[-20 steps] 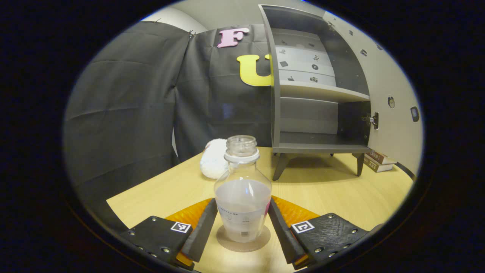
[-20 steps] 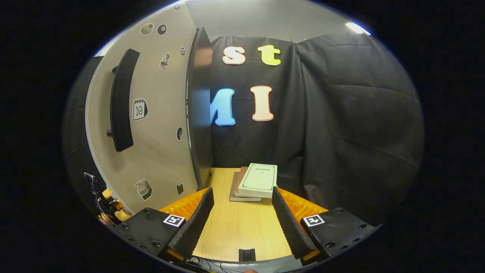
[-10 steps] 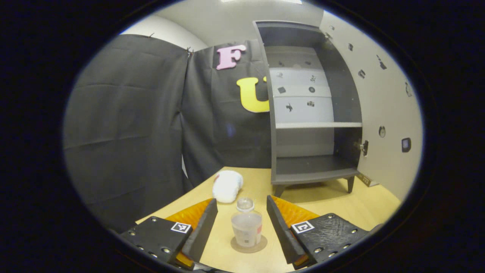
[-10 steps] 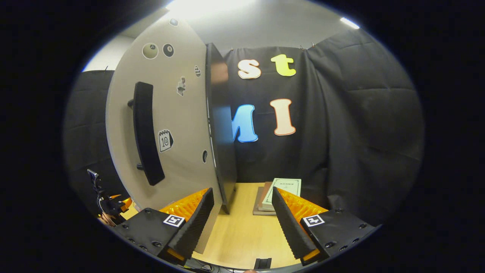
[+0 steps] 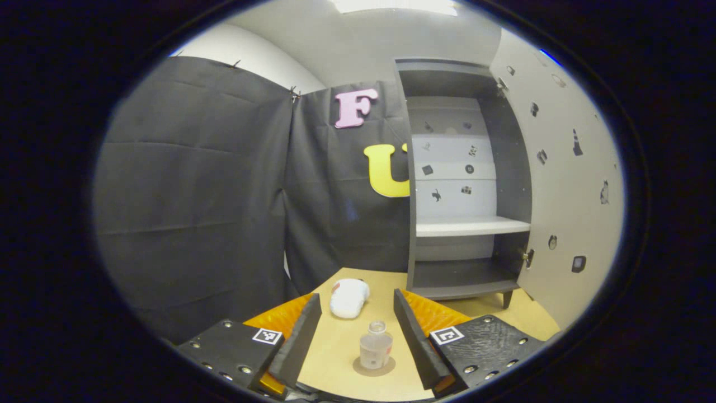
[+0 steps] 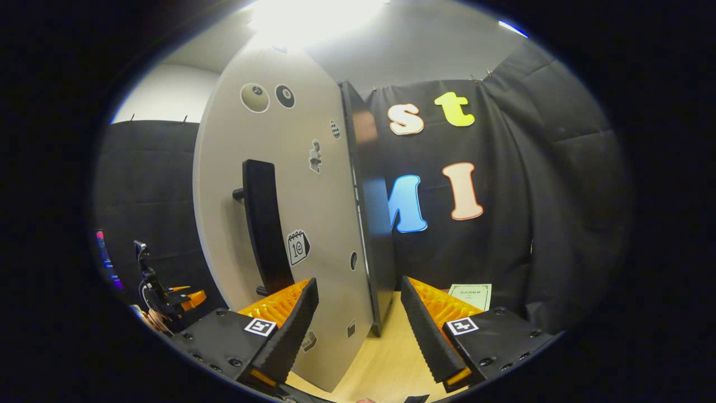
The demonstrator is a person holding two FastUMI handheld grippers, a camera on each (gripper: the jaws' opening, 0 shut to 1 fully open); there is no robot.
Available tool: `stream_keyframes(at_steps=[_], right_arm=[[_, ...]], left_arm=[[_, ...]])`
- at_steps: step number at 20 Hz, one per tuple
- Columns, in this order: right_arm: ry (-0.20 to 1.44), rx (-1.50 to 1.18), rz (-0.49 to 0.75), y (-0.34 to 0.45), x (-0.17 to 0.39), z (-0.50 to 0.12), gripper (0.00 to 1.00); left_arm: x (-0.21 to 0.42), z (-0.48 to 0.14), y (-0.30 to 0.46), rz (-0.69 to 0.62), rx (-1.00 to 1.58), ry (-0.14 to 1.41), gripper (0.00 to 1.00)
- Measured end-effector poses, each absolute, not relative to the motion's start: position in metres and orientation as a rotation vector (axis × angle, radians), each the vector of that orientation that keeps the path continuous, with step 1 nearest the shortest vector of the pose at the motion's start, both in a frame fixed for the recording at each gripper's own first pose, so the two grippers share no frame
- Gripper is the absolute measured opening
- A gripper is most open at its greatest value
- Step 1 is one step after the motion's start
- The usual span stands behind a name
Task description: Open the cabinet door with the right hand, grasp the bottle in the cabinet with the left hand and place it on the coaster, then close the cabinet door with the right hand.
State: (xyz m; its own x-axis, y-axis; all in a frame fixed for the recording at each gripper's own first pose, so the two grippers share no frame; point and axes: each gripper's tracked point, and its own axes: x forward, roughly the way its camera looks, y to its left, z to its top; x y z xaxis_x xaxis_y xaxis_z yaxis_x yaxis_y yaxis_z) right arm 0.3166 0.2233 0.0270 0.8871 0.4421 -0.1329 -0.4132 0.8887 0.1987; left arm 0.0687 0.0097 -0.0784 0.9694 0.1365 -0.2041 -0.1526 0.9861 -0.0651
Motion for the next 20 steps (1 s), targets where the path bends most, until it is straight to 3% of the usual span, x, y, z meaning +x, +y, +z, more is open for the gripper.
stream_keyframes(at_steps=[1,2,3,4,5,6,20], right_arm=[[0.171,0.155,0.449,0.225,0.318,0.028,0.97],[0.165,0.146,0.449,0.229,0.318,0.029,0.9],[0.161,0.136,0.444,0.233,0.319,0.029,0.96],[0.16,0.123,0.441,0.238,0.321,0.029,0.9],[0.159,0.114,0.438,0.243,0.322,0.03,0.9],[0.155,0.107,0.431,0.247,0.321,0.032,0.97],[0.176,0.067,0.473,0.354,0.344,0.027,0.97]], left_arm=[[0.07,-0.073,0.018,0.15,-0.081,0.188,0.81],[0.074,-0.072,0.025,0.148,-0.076,0.175,0.82],[0.078,-0.07,0.031,0.145,-0.069,0.166,0.82],[0.084,-0.069,0.038,0.142,-0.066,0.158,0.81],[0.091,-0.071,0.043,0.138,-0.071,0.156,0.81],[0.098,-0.073,0.047,0.132,-0.085,0.159,0.8],[0.147,-0.096,0.105,0.088,-0.143,0.154,0.81]])
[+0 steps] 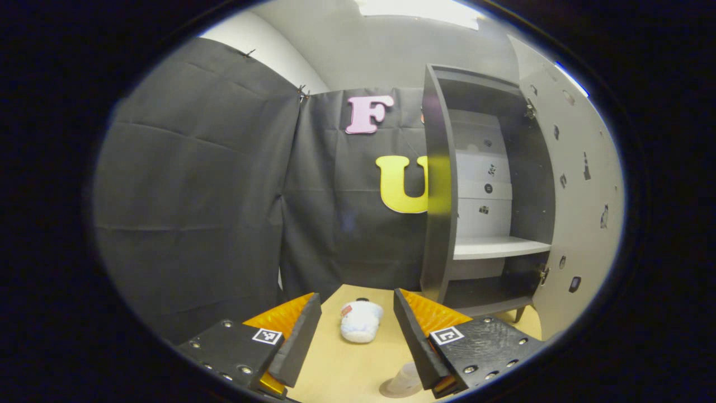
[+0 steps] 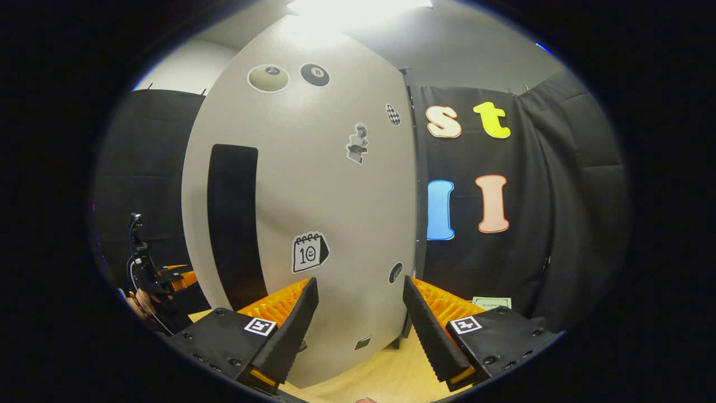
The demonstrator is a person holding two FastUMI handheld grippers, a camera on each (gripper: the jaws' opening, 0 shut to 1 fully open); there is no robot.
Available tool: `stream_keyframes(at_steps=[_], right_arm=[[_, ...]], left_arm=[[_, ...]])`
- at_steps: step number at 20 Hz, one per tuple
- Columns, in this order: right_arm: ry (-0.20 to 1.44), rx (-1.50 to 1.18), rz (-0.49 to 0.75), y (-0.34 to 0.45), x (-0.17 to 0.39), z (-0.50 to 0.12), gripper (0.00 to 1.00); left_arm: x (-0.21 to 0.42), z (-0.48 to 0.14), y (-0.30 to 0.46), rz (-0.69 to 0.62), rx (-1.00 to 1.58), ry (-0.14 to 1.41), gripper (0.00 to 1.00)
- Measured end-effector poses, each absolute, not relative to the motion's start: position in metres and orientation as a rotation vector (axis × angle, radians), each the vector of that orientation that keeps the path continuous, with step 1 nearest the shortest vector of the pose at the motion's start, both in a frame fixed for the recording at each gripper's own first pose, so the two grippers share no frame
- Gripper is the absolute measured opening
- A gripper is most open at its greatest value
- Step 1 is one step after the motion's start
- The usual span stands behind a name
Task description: Open the cabinet door with the right hand, grasp the bottle in the cabinet with the left hand and place it on the coaster, then close the cabinet door with the right hand.
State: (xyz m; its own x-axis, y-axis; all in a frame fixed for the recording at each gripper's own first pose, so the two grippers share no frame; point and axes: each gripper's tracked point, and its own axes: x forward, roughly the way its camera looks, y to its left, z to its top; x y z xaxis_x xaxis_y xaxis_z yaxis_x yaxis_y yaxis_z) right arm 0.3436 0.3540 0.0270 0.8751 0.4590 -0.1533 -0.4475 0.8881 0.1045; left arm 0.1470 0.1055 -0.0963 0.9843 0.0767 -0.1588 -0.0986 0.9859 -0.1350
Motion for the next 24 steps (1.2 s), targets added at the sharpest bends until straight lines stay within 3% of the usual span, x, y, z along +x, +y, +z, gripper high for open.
stream_keyframes(at_steps=[8,24], right_arm=[[0.201,0.092,0.517,0.417,0.364,0.024,0.97],[0.25,0.089,0.39,0.484,0.44,-0.011,0.98]], left_arm=[[0.146,-0.104,0.145,0.115,-0.164,0.158,0.79],[0.108,-0.109,0.227,0.207,-0.126,0.16,0.81]])
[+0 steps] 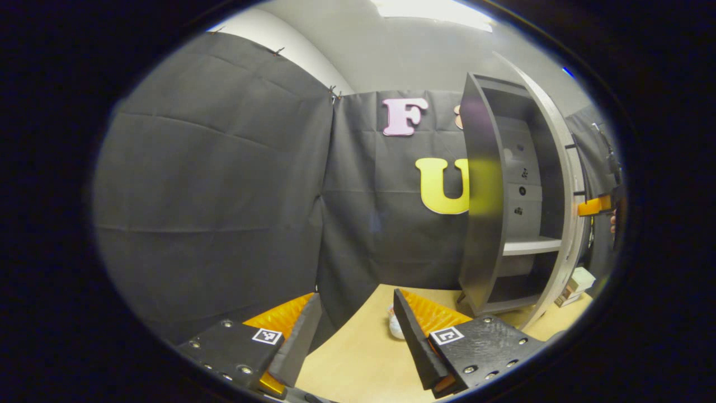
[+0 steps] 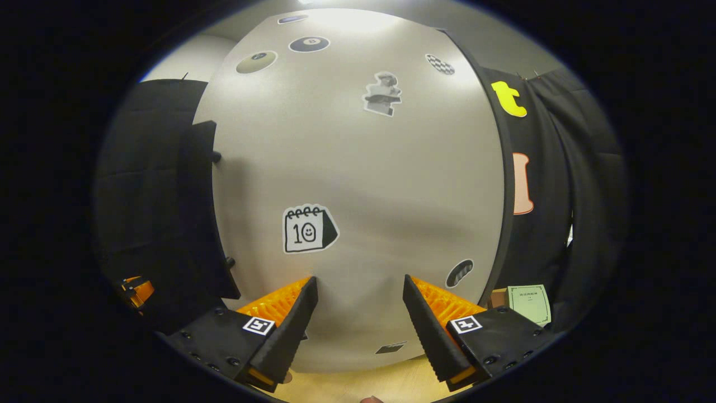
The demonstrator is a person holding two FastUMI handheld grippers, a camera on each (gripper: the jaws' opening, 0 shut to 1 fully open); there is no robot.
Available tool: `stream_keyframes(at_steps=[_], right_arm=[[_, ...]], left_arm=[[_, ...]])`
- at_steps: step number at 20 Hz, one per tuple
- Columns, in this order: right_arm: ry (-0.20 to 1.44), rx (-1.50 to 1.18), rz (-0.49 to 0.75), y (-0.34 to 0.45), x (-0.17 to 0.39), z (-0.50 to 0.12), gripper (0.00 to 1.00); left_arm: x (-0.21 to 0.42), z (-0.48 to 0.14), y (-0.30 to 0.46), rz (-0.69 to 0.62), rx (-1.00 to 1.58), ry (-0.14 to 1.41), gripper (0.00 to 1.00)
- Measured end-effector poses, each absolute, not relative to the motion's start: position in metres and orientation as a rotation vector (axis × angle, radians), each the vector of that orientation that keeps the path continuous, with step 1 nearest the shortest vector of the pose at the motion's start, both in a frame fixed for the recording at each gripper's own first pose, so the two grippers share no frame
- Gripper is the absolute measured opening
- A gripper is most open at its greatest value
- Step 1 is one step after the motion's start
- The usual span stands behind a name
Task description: Open the cabinet door with the right hand, grasp the bottle in the cabinet with the left hand and place it on the coaster, then close the cabinet door with the right hand.
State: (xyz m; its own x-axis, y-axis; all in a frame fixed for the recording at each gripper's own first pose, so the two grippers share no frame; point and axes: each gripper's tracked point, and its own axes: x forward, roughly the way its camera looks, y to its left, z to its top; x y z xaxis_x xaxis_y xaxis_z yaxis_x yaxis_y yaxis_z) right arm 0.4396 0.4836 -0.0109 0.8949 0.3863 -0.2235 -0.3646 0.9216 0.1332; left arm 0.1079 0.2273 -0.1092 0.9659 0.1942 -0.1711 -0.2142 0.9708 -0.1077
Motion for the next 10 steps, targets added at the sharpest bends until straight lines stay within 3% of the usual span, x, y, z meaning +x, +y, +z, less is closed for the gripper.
stream_keyframes(at_steps=[10], right_arm=[[0.231,0.071,0.346,0.496,0.448,-0.014,0.98]], left_arm=[[0.113,-0.123,0.244,0.212,-0.129,0.186,0.79]])
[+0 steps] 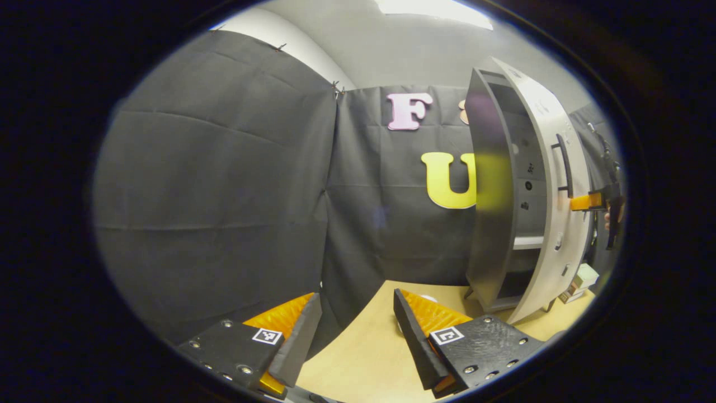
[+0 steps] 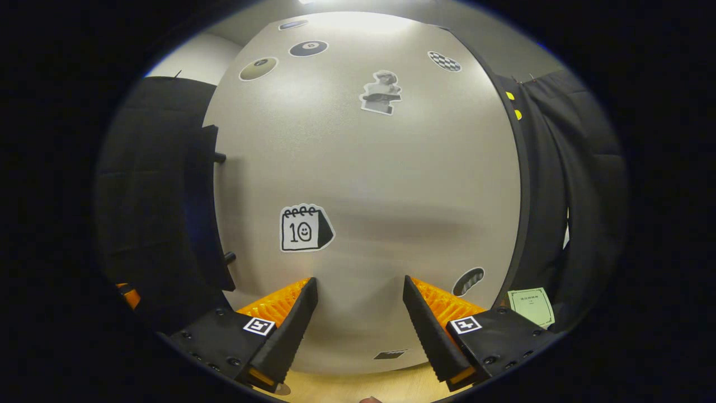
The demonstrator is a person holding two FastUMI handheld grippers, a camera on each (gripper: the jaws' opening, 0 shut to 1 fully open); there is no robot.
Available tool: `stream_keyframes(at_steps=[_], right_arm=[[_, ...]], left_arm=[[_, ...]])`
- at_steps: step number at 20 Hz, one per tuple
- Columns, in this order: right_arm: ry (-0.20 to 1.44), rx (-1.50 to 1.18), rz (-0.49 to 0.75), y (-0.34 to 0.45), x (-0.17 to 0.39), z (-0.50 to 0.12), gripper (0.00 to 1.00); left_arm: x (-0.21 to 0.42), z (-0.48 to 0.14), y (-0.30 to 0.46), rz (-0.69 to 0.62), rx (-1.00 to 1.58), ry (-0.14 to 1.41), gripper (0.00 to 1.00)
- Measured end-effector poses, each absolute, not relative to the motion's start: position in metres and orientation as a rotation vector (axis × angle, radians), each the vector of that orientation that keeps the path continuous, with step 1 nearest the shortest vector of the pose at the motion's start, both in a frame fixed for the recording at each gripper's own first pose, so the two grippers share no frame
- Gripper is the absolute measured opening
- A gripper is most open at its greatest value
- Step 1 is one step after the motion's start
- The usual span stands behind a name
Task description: Open the cabinet door with the right hand, grasp the bottle in the cabinet with the left hand and place it on the coaster, then close the cabinet door with the right hand.
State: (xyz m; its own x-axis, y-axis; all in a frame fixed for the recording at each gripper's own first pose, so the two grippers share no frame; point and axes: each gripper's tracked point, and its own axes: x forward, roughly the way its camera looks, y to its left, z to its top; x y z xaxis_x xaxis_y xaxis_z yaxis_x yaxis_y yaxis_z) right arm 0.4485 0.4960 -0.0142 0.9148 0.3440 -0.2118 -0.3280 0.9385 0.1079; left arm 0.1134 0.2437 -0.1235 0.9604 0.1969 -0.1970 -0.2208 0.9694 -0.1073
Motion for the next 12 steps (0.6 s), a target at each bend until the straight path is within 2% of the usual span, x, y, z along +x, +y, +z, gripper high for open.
stream_keyframes(at_steps=[5,12], right_arm=[[0.23,0.075,0.344,0.507,0.444,-0.016,0.98],[0.174,0.009,0.257,0.509,0.441,-0.016,0.98]], left_arm=[[0.116,-0.127,0.247,0.209,-0.124,0.196,0.81],[0.107,-0.133,0.255,0.22,-0.123,0.207,0.81]])
